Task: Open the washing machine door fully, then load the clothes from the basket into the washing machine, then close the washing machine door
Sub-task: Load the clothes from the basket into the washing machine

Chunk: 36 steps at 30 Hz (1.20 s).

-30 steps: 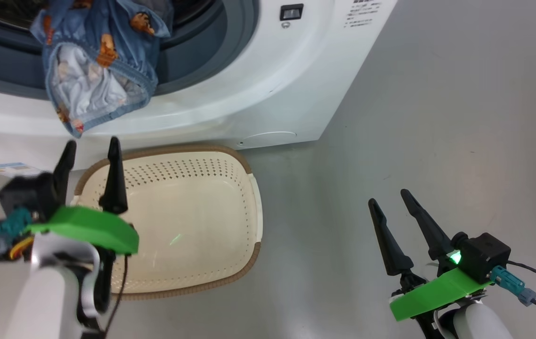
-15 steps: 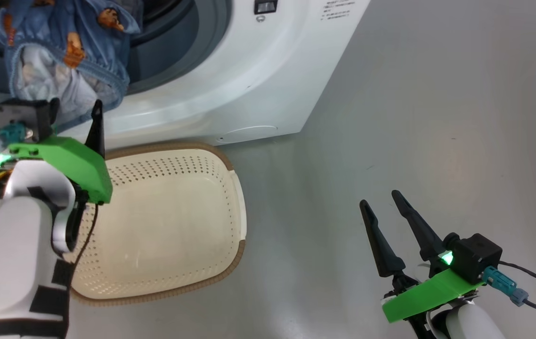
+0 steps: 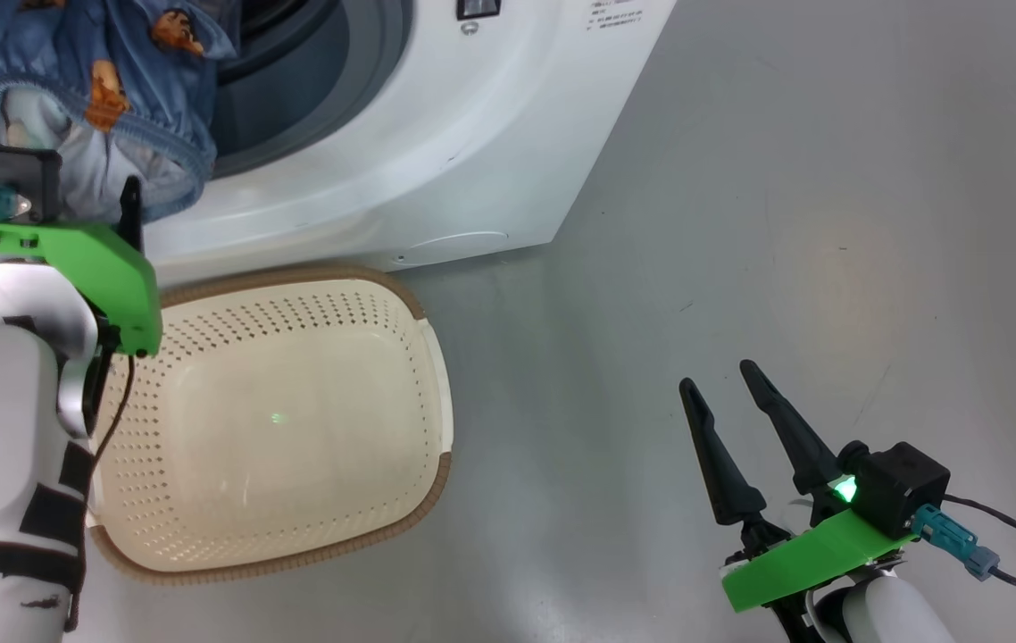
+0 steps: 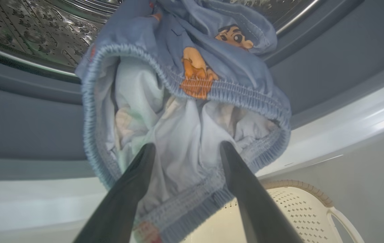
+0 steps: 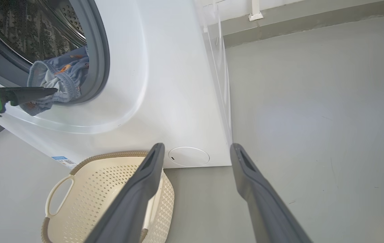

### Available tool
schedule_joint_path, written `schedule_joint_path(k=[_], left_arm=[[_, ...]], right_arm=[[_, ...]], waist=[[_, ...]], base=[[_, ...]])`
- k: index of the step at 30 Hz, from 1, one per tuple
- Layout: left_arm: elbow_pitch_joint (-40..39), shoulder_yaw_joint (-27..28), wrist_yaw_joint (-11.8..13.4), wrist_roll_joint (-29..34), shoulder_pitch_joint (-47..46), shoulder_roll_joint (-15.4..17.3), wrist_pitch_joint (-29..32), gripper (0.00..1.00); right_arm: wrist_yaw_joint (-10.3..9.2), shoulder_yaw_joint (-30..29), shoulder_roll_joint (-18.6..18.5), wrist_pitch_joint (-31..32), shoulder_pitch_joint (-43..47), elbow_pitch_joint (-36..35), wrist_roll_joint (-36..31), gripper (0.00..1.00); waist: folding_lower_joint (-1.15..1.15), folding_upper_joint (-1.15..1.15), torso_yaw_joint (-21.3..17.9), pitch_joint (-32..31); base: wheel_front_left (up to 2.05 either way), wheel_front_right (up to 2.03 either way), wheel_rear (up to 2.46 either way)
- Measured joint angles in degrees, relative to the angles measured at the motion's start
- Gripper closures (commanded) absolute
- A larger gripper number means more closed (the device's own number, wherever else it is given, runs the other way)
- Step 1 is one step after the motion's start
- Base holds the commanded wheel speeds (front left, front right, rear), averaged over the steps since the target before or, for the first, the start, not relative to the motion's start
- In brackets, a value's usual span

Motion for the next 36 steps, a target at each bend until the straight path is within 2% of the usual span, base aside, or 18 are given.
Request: schedule_joint_path(k=[10, 25, 26, 28, 29, 31, 32, 33, 36], left_arm=[[7.92, -3.28, 0.02, 3.37, -6.33, 1.00, 1.16, 0.00], [19.79, -4.97, -0.34, 3.47, -12.80, 0.87, 0.92, 0.00], [20.42, -5.14, -0.48, 3.47, -13.12, 0.86, 0.92, 0.13], [21.70, -5.33, -0.89, 3.38, -13.88, 0.81, 0.91, 0.51], [22.20, -5.44, -0.97, 3.37, -14.19, 0.70, 0.90, 0.54], [23.37, -5.49, -1.10, 2.99, -14.68, 0.15, 0.79, 0.70], [23.80, -5.53, -1.10, 2.88, -14.91, 0.04, 0.43, 0.94], [24.23, -5.55, -1.26, 2.86, -15.09, 0.03, 0.11, 1.00], [25.33, -5.55, -1.52, 2.36, -15.45, -0.08, -1.18, 1.00]], right_arm=[[0.00, 0.49, 0.05, 0.00, -0.02, 0.02, 0.00, 0.00], [0.00, 1.97, 0.16, 0.00, -0.01, 0.19, 0.42, 0.00], [0.00, 1.97, 0.16, 0.00, -0.01, 0.19, 0.42, 0.00], [0.00, 1.97, 0.15, 0.00, -0.01, 0.20, 0.42, 0.00], [0.00, 1.97, 0.15, 0.00, -0.01, 0.19, 0.42, 0.00], [0.00, 1.97, 0.15, 0.00, -0.01, 0.19, 0.42, 0.00], [0.00, 1.96, 0.15, 0.00, -0.01, 0.19, 0.42, 0.00], [0.00, 1.96, 0.15, 0.00, -0.01, 0.19, 0.42, 0.00], [0.00, 1.90, 0.15, 0.00, -0.01, 0.20, 0.42, 0.00]], waist=[[0.00, 0.00, -0.08, 0.16], [-0.01, 0.00, -1.98, 0.40], [-0.01, 0.00, -2.08, 0.44], [-0.01, 0.00, -2.26, 0.57], [-0.01, 0.00, -2.34, 0.65], [-0.01, 0.00, -2.47, 0.75], [-0.01, 0.00, -2.52, 0.81], [-0.01, 0.00, -2.57, 0.84], [-0.01, 0.00, -2.57, 0.82]], base=[[0.00, 0.00, 0.00], [0.00, 0.00, 0.00], [0.00, 0.00, 0.00], [0.00, 0.00, 0.00], [0.00, 0.00, 0.00], [0.00, 0.00, 0.00], [0.00, 0.00, 0.00], [0.00, 0.00, 0.00], [0.00, 0.00, 0.00]])
